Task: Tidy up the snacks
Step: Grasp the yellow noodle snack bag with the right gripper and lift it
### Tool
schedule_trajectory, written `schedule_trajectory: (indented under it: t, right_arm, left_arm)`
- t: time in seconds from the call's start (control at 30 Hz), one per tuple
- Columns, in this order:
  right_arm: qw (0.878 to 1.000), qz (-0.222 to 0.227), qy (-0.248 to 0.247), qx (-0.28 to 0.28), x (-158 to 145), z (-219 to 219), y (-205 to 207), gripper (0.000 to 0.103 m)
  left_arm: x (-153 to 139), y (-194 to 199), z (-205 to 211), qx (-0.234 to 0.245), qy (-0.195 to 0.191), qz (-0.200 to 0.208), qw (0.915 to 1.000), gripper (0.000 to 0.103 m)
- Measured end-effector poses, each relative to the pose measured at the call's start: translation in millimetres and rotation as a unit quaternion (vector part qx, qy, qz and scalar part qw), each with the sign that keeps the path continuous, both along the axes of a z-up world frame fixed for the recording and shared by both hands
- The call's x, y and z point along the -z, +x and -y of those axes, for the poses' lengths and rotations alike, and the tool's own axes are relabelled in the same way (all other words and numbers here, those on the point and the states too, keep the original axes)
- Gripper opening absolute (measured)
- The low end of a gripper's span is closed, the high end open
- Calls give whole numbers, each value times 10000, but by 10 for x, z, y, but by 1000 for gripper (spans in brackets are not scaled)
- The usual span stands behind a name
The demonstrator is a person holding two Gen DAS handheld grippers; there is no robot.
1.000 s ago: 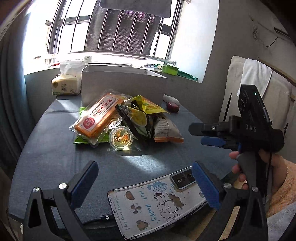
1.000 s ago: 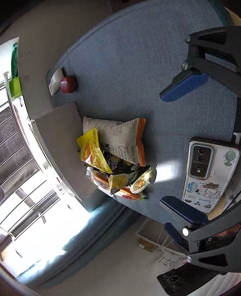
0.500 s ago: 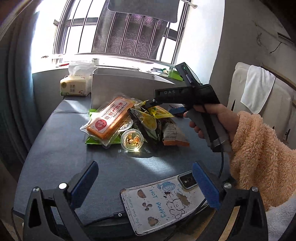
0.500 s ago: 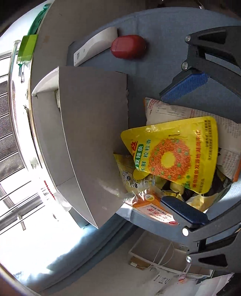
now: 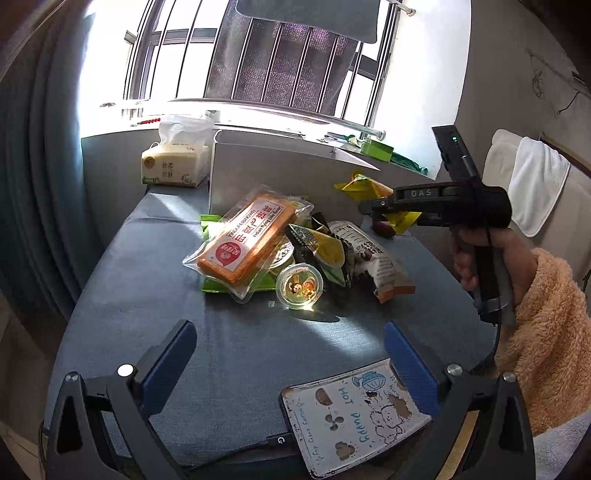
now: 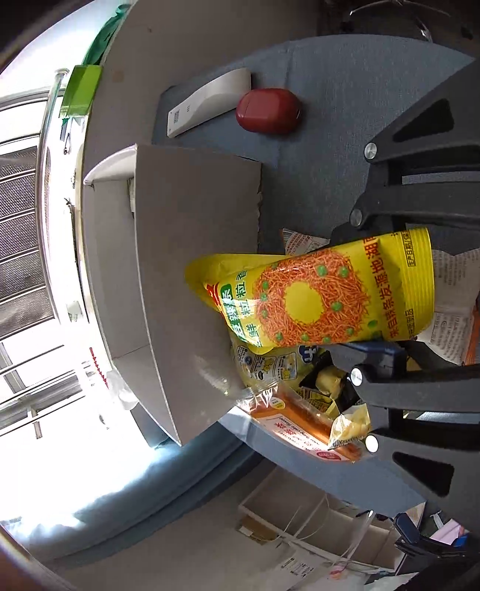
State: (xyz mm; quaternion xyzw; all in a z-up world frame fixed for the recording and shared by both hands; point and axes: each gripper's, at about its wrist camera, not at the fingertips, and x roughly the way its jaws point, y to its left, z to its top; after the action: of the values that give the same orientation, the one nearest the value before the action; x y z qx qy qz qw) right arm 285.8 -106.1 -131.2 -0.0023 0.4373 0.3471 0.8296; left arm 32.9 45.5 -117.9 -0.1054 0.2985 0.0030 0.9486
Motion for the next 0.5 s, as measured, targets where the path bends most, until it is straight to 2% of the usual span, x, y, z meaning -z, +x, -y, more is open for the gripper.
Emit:
schedule_trajectory:
  t: [0.17,0.3,0.43,0.5]
  right_arm:
    - [9982,315,489,-127,-308,237,-339,38]
    - [9963,461,683,-229,-451,362,-653,38]
    - [9946,455,881,-295,-505,470,-901,38]
    - [9942,422,932,-317,-504,521,-1025,38]
  left_arm:
    - [-111,367,-127,234,388,-154,9989,103]
    - [-181,784,-298,693,348,-328,9964,103]
    - [-71,1231,-413,1208,383,-708,9894,103]
    - [35,1436,-454,1305,385,-978,9859,103]
